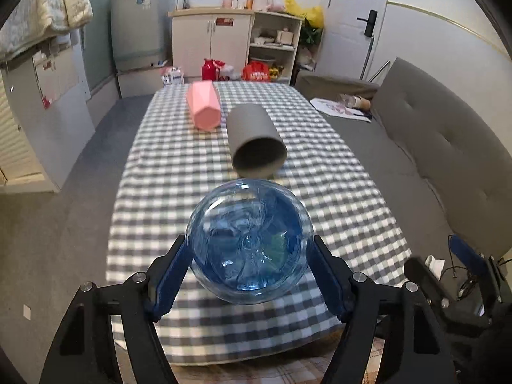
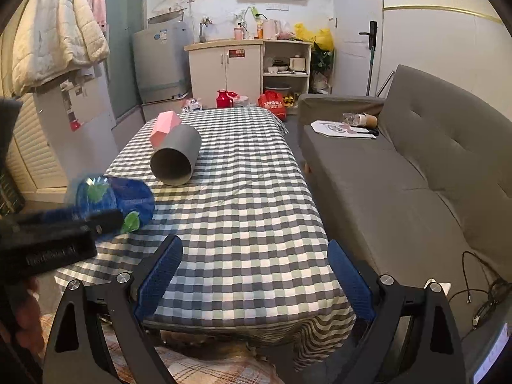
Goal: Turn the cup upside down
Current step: 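Grasp the bottle with the left gripper while the right gripper releases it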
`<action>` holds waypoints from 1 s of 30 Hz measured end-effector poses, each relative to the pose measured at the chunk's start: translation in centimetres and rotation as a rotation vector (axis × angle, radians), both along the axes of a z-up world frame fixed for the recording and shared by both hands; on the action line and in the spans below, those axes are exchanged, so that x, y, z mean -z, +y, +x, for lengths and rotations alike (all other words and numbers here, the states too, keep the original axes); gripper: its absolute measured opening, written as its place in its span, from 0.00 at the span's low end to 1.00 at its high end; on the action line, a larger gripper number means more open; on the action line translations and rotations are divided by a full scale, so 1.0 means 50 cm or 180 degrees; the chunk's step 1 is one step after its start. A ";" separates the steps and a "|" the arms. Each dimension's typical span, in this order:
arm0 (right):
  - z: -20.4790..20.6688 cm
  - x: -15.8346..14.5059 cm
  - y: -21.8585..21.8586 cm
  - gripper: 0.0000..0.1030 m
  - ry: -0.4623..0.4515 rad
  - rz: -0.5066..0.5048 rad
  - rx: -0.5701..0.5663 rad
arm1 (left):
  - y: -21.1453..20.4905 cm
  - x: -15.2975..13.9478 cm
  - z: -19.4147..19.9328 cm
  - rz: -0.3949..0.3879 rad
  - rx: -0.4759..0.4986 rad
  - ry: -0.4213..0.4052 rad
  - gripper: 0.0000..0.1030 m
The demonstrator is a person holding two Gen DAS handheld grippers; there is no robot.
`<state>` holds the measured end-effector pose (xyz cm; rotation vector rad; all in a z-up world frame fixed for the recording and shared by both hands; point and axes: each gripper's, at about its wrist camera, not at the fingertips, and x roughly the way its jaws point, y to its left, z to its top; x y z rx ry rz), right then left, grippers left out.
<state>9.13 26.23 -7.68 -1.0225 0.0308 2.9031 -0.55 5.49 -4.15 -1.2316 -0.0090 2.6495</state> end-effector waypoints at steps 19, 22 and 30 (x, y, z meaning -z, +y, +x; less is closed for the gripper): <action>-0.015 0.000 -0.021 0.89 -0.0027 0.0024 -0.0063 | -0.005 0.013 -0.042 -0.0161 0.0181 0.0079 0.80; -0.018 0.003 -0.023 0.89 -0.0046 0.0036 -0.0057 | -0.010 0.031 -0.041 -0.0162 0.0249 0.0071 0.80; -0.036 0.010 -0.037 0.89 -0.0102 0.0063 -0.0108 | -0.006 0.092 -0.079 -0.0174 0.0315 -0.0048 0.78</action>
